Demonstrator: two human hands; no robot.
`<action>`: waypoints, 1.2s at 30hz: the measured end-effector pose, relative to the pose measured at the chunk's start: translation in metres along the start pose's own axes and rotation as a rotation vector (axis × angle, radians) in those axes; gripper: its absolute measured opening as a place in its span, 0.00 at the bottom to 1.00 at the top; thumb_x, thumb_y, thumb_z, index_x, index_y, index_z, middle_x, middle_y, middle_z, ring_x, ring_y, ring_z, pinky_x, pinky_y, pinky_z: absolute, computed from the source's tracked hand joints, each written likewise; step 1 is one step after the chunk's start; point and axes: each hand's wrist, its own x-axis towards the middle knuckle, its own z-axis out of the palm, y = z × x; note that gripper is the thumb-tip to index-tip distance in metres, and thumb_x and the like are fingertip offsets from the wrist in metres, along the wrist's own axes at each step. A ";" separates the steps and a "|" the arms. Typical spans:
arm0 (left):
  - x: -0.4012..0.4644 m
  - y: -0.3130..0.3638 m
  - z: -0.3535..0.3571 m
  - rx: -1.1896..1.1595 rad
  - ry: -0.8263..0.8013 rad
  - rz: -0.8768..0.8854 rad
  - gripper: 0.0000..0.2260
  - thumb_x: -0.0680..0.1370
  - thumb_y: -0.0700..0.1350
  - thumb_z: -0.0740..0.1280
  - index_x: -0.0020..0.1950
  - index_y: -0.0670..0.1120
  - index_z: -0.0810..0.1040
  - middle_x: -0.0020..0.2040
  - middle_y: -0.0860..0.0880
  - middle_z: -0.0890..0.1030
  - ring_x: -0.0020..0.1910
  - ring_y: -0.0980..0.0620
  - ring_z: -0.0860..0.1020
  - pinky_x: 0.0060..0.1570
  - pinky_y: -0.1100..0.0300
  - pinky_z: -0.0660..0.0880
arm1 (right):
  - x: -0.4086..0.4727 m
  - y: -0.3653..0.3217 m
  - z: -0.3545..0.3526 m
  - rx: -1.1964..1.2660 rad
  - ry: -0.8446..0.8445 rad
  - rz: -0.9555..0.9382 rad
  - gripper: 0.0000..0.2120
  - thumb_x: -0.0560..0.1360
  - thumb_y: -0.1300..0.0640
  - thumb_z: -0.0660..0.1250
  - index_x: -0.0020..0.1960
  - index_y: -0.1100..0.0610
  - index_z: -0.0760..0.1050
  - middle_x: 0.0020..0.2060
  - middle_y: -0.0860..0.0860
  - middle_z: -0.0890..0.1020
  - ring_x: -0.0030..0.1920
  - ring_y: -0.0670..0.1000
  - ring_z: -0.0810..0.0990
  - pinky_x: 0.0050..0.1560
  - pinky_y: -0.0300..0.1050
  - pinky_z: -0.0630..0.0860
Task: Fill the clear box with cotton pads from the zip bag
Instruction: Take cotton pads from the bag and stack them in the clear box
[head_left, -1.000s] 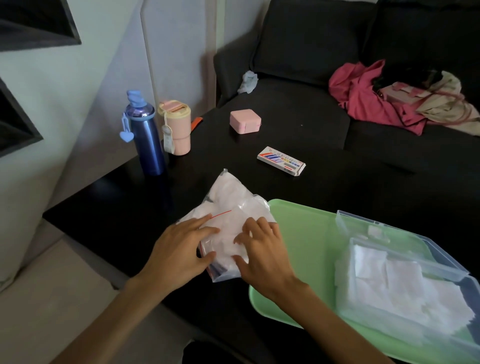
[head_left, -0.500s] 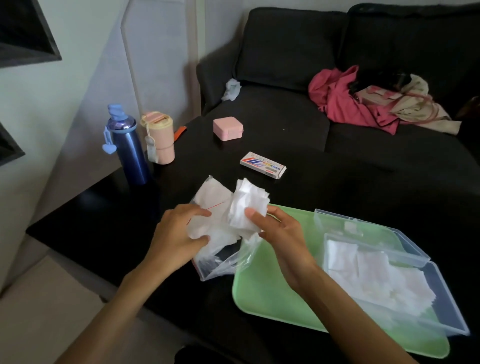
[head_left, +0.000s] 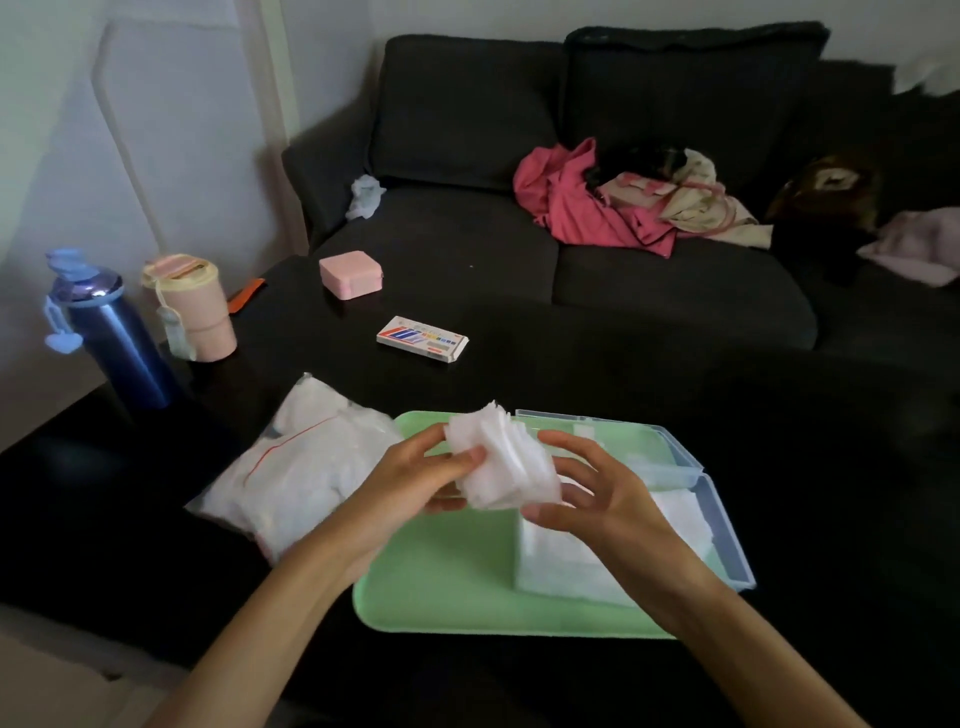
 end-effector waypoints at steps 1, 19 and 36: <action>0.003 -0.003 0.008 -0.008 -0.026 -0.005 0.08 0.73 0.48 0.70 0.51 0.55 0.80 0.46 0.52 0.85 0.45 0.52 0.84 0.38 0.65 0.78 | -0.003 -0.001 -0.009 0.036 0.032 0.018 0.25 0.63 0.58 0.76 0.59 0.50 0.76 0.51 0.50 0.83 0.50 0.49 0.83 0.46 0.37 0.79; 0.024 -0.010 0.061 -0.118 -0.277 0.034 0.19 0.68 0.53 0.71 0.58 0.51 0.80 0.52 0.46 0.84 0.50 0.51 0.83 0.45 0.65 0.78 | -0.012 0.009 -0.074 0.523 0.012 0.328 0.10 0.63 0.55 0.74 0.43 0.58 0.85 0.46 0.53 0.84 0.44 0.48 0.83 0.41 0.37 0.79; 0.024 -0.022 0.016 -0.087 0.095 -0.025 0.09 0.73 0.46 0.70 0.52 0.51 0.80 0.46 0.50 0.85 0.44 0.52 0.84 0.36 0.65 0.79 | 0.000 0.001 -0.115 -0.262 -0.049 0.442 0.09 0.74 0.63 0.68 0.54 0.60 0.78 0.48 0.53 0.83 0.46 0.47 0.82 0.46 0.37 0.79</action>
